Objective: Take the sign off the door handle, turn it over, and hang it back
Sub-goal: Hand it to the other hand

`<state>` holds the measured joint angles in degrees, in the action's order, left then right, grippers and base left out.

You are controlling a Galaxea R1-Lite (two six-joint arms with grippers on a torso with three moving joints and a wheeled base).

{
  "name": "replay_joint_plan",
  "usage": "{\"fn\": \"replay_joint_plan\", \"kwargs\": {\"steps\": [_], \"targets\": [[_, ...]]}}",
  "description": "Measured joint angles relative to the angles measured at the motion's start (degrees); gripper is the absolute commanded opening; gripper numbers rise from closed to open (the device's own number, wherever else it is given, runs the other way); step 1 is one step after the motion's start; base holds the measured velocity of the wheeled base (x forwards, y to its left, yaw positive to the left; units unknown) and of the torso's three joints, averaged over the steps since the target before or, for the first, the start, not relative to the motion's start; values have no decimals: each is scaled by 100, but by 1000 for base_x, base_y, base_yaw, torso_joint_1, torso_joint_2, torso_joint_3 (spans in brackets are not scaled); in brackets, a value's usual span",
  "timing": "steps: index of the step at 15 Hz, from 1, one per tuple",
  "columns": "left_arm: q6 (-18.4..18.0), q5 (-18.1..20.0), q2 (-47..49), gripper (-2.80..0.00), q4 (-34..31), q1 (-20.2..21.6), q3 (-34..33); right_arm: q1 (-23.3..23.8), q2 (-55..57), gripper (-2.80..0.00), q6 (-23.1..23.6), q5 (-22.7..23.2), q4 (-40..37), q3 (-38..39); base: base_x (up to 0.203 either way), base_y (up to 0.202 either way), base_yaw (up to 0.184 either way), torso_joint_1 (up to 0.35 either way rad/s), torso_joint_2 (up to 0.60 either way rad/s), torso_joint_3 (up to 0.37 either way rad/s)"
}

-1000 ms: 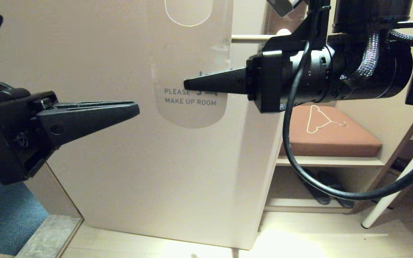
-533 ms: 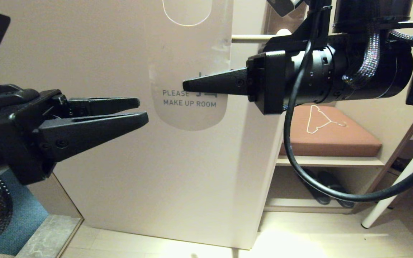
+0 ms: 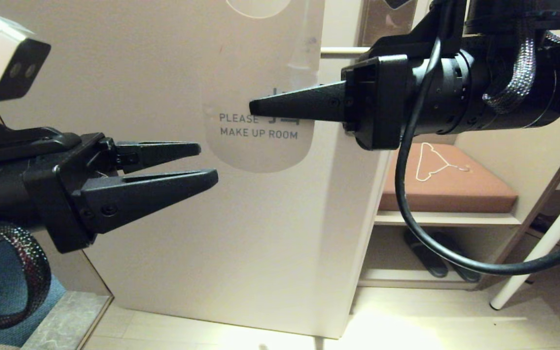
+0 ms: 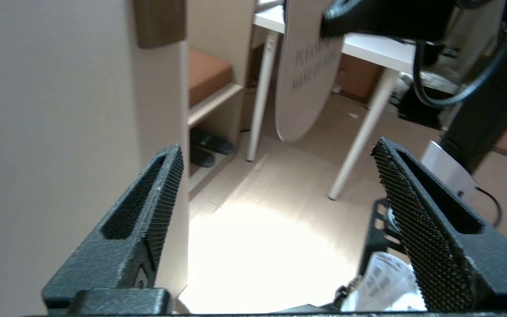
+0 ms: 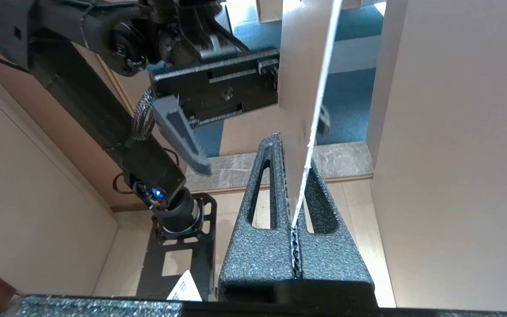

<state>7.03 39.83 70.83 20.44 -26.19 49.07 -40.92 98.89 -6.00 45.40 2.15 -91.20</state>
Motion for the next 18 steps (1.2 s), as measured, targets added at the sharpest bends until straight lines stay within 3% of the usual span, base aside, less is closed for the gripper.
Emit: {"fn": "replay_joint_plan", "kwargs": {"steps": [3, 7, 18], "targets": [[10, 164, 4, 0, 2, 9, -10, -2, 0, -280, 18, 259, 33, 5, 0, 0, 0, 0, 0, 0], [257, 164, -10, 0, 0, 9, -10, -62, 22, -280, 15, 271, 369, 107, 0, 0, 0, 0, 0, 0], [275, 170, -24, 0, -2, -62, 2, -524, 127, -280, -13, 264, 702, 324, 0, 0, 0, 0, 0, 0]]}}
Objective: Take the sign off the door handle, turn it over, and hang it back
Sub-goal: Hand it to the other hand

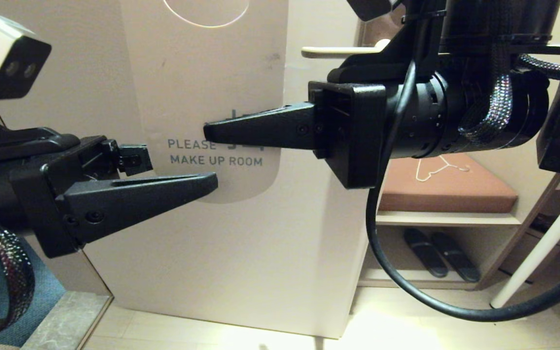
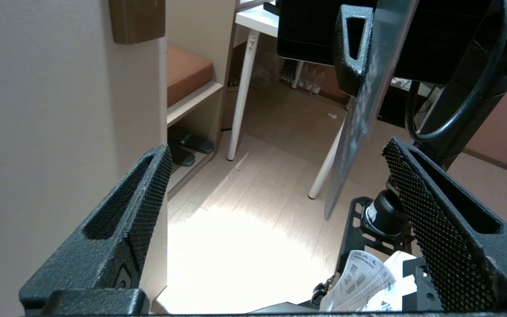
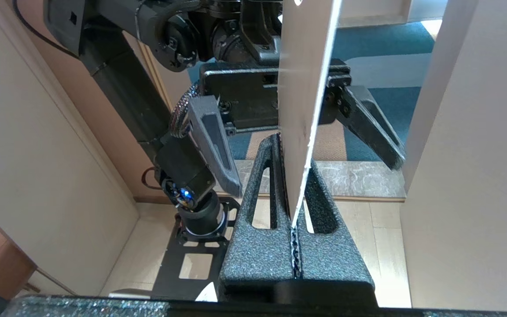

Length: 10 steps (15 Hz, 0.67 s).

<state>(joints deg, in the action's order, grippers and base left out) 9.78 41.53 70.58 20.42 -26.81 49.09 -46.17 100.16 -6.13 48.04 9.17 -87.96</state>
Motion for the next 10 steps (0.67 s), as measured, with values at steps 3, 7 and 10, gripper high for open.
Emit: {"fn": "replay_joint_plan", "kwargs": {"steps": [3, 7, 10], "targets": [[6, -2, 0, 0, -6, -122, -11, -58, 50, -280, 1, 2, 0, -56, 0, 0, 0, 0, 0, 0], [11, -6, 2, 0, -11, -257, -12, -72, 113, -280, 1, 2, 0, -149, 0, 0, 0, 0, 0, 0], [11, -2, 0, 0, -13, -277, -12, -74, 138, -280, 2, -2, 0, -160, 0, 0, 0, 0, 0, 0]]}}
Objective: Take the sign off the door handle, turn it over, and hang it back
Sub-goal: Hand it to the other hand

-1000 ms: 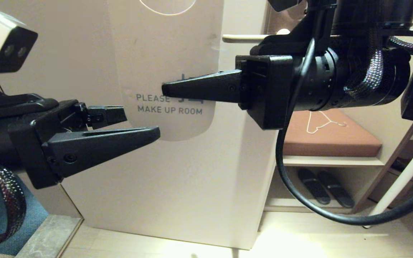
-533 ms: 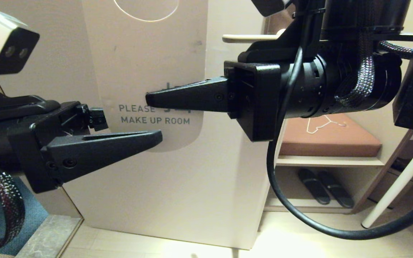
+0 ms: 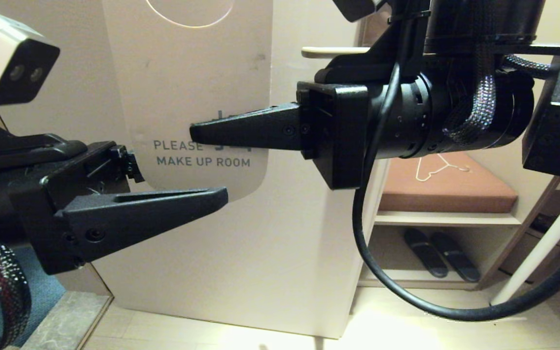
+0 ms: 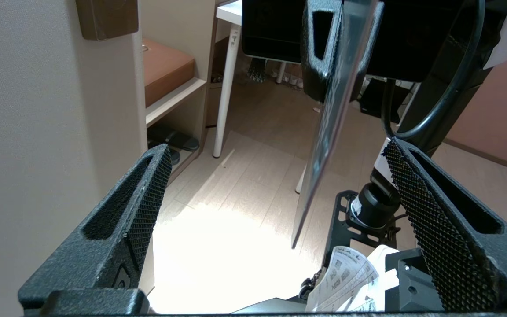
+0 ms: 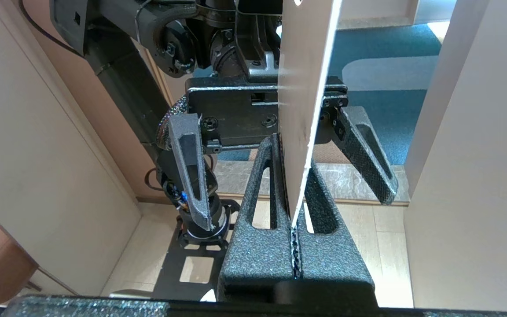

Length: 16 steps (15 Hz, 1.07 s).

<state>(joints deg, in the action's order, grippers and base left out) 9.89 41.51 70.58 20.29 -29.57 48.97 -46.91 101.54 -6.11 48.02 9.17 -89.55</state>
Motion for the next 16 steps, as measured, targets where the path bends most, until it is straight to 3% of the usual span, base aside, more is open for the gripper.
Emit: {"fn": "replay_joint_plan", "kwargs": {"steps": [13, 16], "targets": [[-12, -18, -7, 0, -13, -118, -18, -39, 22, -280, 18, 0, 4, 33, 0, 0, 0, 0, 0, 0], [-11, -15, -13, 0, -23, -124, -31, -47, 22, -280, 3, -4, 299, 33, 0, 0, 0, 0, 0, 0]]}}
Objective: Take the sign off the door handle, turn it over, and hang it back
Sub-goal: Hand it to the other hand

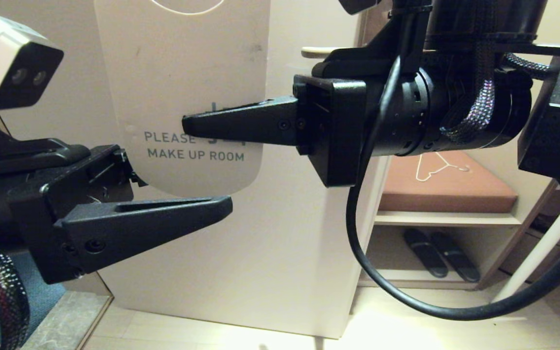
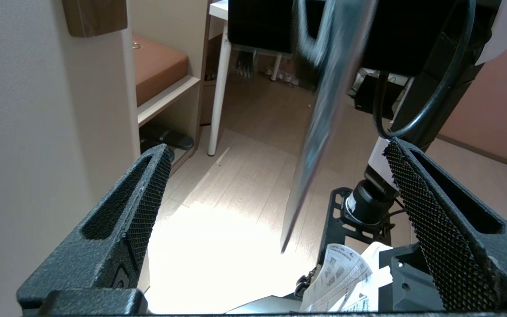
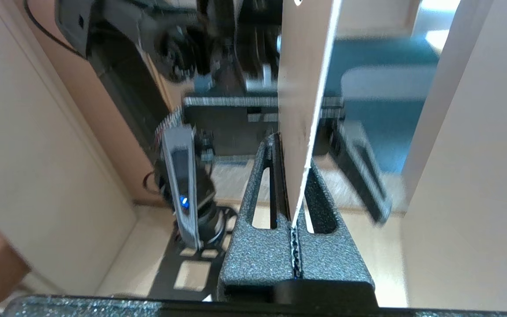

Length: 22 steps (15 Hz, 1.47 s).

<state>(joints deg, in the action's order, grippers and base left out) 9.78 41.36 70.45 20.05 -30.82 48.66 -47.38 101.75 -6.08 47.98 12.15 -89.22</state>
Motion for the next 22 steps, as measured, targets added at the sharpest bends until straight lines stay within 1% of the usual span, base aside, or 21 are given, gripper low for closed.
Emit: {"fn": "replay_joint_plan", "kwargs": {"steps": [16, 17, 22], "targets": [[-2, 1, -37, 0, -74, -35, -42, -140, 0, -280, 22, -1, 31, 63, 0, 0, 0, 0, 0, 0], [-2, -7, -37, -280, -74, -38, -42, -148, 0, -280, 23, -2, 29, 63, 0, 0, 0, 0, 0, 0], [15, 6, -47, -280, -93, -43, -42, -165, 0, -280, 22, 0, 22, 72, 0, 0, 0, 0, 0, 0]]}}
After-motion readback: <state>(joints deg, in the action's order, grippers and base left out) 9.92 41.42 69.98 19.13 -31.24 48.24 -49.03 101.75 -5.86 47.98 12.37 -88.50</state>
